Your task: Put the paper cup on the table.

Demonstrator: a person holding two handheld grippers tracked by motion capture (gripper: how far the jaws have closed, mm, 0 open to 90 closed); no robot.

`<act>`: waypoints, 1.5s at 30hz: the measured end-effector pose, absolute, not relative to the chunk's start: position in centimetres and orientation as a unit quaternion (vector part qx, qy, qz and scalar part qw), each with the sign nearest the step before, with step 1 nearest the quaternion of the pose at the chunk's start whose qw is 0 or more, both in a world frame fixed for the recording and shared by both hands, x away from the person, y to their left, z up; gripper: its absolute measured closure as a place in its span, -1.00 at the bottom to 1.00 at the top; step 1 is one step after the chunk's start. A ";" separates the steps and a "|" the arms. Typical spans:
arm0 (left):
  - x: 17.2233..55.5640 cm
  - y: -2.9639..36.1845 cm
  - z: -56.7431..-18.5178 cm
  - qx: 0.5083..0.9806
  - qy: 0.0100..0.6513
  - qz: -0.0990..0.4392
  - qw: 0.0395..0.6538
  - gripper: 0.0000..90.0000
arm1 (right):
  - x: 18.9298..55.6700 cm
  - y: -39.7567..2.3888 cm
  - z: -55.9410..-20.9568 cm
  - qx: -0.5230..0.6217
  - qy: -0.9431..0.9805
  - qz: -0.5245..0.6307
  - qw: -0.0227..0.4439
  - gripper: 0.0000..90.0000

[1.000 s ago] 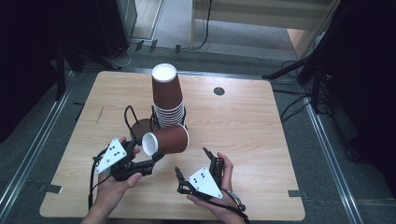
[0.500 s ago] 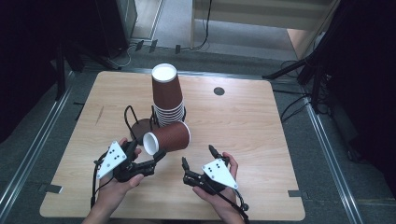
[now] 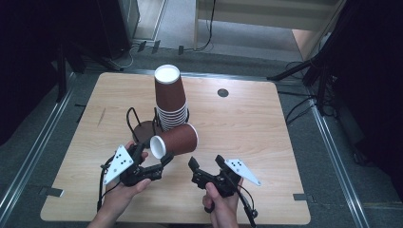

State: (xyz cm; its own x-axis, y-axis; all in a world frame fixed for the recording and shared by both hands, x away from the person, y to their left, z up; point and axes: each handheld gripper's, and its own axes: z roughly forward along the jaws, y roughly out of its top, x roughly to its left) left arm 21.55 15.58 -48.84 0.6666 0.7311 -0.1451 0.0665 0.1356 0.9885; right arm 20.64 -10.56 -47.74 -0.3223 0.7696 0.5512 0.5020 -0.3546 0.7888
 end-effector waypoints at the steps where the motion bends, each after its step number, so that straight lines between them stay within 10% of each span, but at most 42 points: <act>1: 21.5 15.5 -48.9 0.608 0.327 0.244 0.681 -0.46 | 20.6 -10.6 -47.6 0.579 0.550 0.592 0.103 -1.00; 15: 21.3 14.9 -49.3 0.609 0.325 0.237 0.683 -0.46 | 20.5 -9.9 -46.7 0.643 0.463 0.610 0.006 -1.00; 18: 21.3 14.7 -49.4 0.610 0.323 0.238 0.683 -0.46 | 20.7 -9.8 -46.8 0.648 0.452 0.613 -0.015 -0.67; 45: 21.2 13.5 -50.2 0.618 0.311 0.232 0.683 -0.46 | 21.9 -9.8 -47.9 0.720 0.254 0.608 -0.218 -0.81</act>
State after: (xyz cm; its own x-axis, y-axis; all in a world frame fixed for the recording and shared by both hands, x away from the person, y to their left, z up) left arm 21.24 13.50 -50.24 0.6986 0.7022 -0.1374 0.0671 0.1269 0.9896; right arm 21.88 -9.82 -47.92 0.1308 0.1002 0.9863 0.6313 -0.7755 -0.0050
